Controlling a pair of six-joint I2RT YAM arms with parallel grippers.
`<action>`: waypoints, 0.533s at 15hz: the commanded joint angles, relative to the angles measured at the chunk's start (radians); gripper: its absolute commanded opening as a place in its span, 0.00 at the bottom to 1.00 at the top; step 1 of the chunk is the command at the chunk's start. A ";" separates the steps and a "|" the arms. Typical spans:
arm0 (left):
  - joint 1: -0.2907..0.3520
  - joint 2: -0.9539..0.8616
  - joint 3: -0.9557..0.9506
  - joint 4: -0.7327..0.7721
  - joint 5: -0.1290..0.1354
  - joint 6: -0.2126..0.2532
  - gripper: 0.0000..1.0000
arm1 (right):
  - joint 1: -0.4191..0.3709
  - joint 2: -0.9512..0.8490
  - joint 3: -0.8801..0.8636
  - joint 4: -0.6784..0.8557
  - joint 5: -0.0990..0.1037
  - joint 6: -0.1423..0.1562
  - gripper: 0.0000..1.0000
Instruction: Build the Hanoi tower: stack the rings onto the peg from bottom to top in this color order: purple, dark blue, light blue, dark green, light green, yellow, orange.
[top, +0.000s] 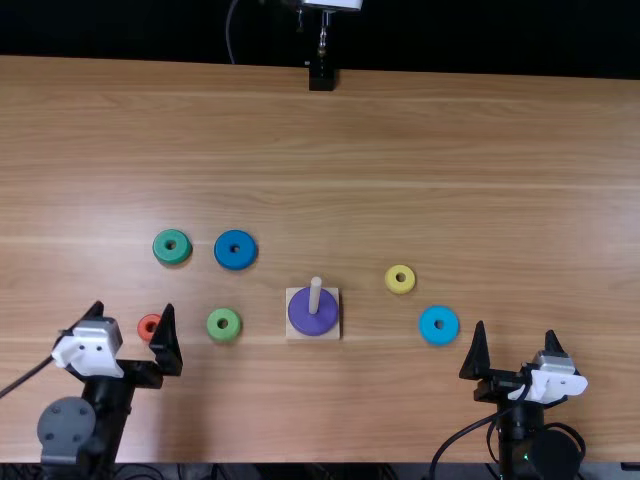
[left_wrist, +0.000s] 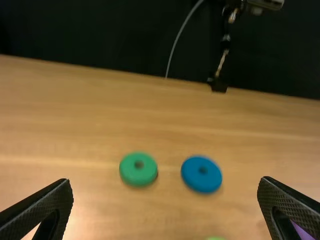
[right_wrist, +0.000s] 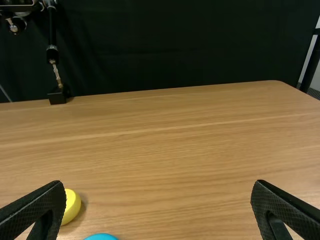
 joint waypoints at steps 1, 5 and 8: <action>0.012 0.075 0.125 -0.001 0.013 0.008 1.00 | -0.010 -0.012 -0.009 -0.015 -0.006 -0.001 1.00; -0.068 0.270 0.308 0.010 -0.003 0.030 1.00 | -0.009 -0.012 -0.010 -0.015 -0.006 -0.001 1.00; -0.091 0.268 0.294 0.010 -0.033 0.225 1.00 | -0.009 -0.012 -0.010 -0.015 -0.006 -0.001 1.00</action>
